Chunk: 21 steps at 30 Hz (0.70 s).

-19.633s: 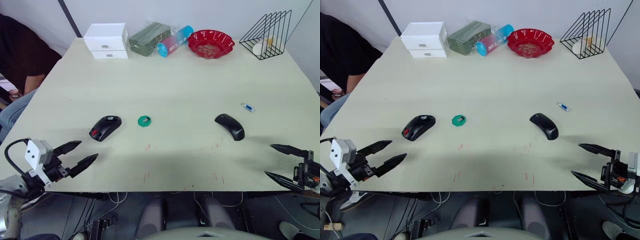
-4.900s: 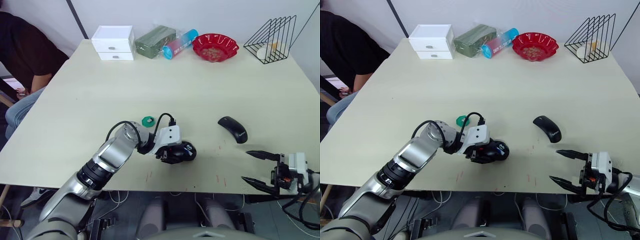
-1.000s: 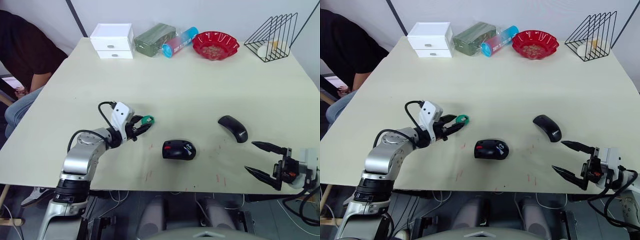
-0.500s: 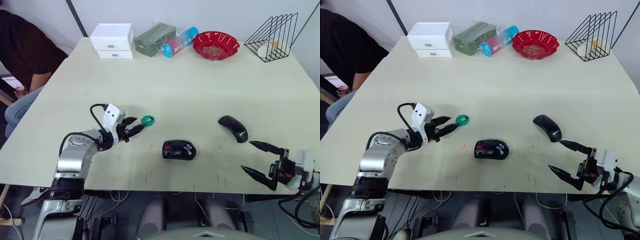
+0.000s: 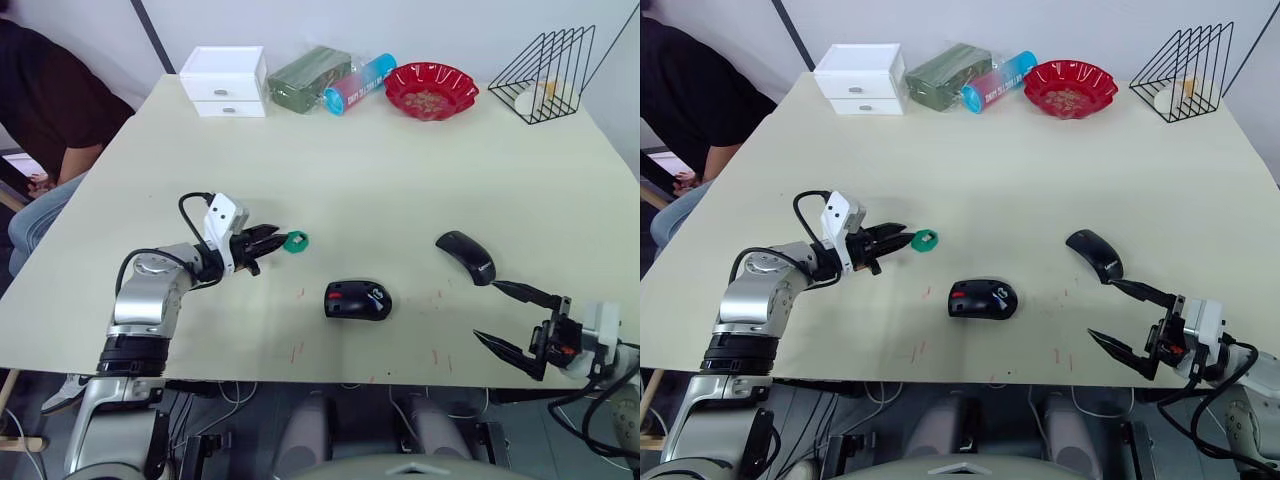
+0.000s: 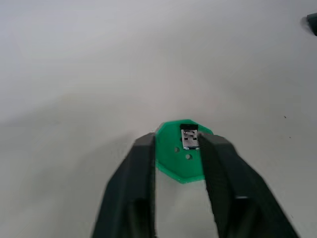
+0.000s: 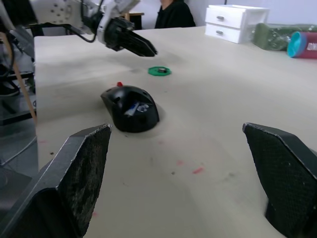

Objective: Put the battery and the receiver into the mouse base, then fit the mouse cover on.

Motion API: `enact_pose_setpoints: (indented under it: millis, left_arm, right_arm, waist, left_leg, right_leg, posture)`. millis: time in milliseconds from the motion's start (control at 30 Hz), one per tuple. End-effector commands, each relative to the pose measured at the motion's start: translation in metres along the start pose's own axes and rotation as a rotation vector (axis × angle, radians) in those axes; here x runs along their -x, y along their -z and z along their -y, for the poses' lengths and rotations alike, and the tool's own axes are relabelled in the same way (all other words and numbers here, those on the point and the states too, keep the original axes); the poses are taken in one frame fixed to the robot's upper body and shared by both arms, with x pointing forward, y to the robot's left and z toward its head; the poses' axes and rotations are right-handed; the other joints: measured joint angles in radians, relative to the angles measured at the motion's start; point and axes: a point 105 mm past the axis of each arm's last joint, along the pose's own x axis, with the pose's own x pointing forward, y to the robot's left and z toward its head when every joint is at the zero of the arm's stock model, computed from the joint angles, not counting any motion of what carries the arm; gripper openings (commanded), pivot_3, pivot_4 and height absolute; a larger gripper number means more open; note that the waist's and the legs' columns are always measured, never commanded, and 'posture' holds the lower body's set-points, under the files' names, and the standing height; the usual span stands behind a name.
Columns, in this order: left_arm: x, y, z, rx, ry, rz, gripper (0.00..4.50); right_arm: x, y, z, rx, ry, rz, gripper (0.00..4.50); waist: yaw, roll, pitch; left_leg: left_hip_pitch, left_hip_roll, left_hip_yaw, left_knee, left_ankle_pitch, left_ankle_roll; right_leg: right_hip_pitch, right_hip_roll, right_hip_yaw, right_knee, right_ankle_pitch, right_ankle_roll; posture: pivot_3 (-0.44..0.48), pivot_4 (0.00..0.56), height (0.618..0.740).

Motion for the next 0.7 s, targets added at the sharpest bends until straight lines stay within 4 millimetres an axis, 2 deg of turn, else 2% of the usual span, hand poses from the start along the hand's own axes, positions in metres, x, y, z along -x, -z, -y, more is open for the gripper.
enact_pose_setpoints:
  millis: [33, 700]
  left_arm:
    - [-0.002, -0.009, 0.001, -0.048, 0.022, 0.013, 1.37]
    - [-0.015, 0.002, 0.0, -0.096, 0.07, -0.033, 1.37]
  right_arm:
    - [-0.001, -0.006, -0.001, 0.04, 0.003, 0.018, 4.5]
    - [-0.005, -0.006, -0.004, 0.061, 0.009, 0.031, 4.5]
  waist:
    - [0.0, 0.0, 0.0]
    - [0.0, 0.0, 0.0]
  left_leg:
    - [0.0, 0.0, 0.0, 0.0, 0.0, 0.0]
    - [0.0, 0.0, 0.0, 0.0, 0.0, 0.0]
  right_leg:
    - [0.0, 0.0, 0.0, 0.0, 0.0, 0.0]
    - [0.0, 0.0, 0.0, 0.0, 0.0, 0.0]
  posture:
    - [0.0, 0.15, 0.74]
    - [0.0, 0.15, 0.74]
